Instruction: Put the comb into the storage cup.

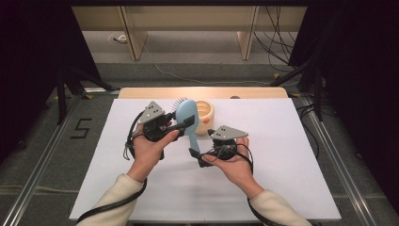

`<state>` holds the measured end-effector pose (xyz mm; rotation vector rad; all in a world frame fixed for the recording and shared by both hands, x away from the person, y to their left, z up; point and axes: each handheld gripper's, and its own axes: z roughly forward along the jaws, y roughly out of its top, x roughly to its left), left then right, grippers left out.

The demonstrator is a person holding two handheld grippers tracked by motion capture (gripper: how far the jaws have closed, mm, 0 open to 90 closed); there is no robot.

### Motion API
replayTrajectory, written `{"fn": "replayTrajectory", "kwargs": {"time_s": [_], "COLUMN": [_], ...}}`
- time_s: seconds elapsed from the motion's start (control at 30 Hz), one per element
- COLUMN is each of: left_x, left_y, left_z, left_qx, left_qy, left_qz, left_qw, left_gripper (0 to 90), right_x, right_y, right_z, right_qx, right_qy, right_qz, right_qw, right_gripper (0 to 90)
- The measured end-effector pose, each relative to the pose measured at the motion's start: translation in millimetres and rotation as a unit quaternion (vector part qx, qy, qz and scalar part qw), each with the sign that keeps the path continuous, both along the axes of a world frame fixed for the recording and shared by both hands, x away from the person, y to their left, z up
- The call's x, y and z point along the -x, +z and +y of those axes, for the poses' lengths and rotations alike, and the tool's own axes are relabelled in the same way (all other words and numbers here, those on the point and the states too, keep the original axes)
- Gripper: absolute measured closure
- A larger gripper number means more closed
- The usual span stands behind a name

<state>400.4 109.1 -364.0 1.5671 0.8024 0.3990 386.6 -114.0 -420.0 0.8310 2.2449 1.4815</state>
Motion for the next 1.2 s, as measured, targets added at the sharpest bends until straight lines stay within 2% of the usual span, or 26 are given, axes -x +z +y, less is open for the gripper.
{"fn": "replayTrajectory", "kwargs": {"time_s": [0.43, 0.6, 0.77, 1.0, 1.2], "left_x": [-0.4, -0.8, -0.8, -1.2, -1.0], "left_y": [0.9, 0.6, 1.4, 1.6, 1.7], "left_z": [3.5, 5.0, 7.1, 8.9, 8.1], "left_qx": [-0.001, 0.002, 0.003, 0.0, -0.002], "left_qy": [0.01, 0.012, 0.017, 0.019, 0.018], "left_qz": [-0.006, -0.005, -0.006, -0.009, -0.009], "left_qw": [0.9999, 0.9999, 0.9998, 0.9998, 0.9998], "left_gripper": [49.5, 49.5, 49.4, 49.4, 49.3], "right_x": [2.5, 3.6, 2.9, 2.7, 5.8], "right_y": [-1.9, -2.2, -4.4, -2.3, -6.1], "right_z": [-15.2, -21.5, -36.9, -61.1, -74.0], "right_qx": [-0.025, -0.025, -0.024, -0.031, -0.026], "right_qy": [0.003, 0.004, -0.003, -0.026, -0.033], "right_qz": [-0.003, -0.003, 0.001, -0.006, -0.005], "right_qw": [0.9997, 0.9997, 0.9997, 0.9992, 0.9991], "right_gripper": [4.5, 4.1, 4.1, 4.2, 4.3]}}
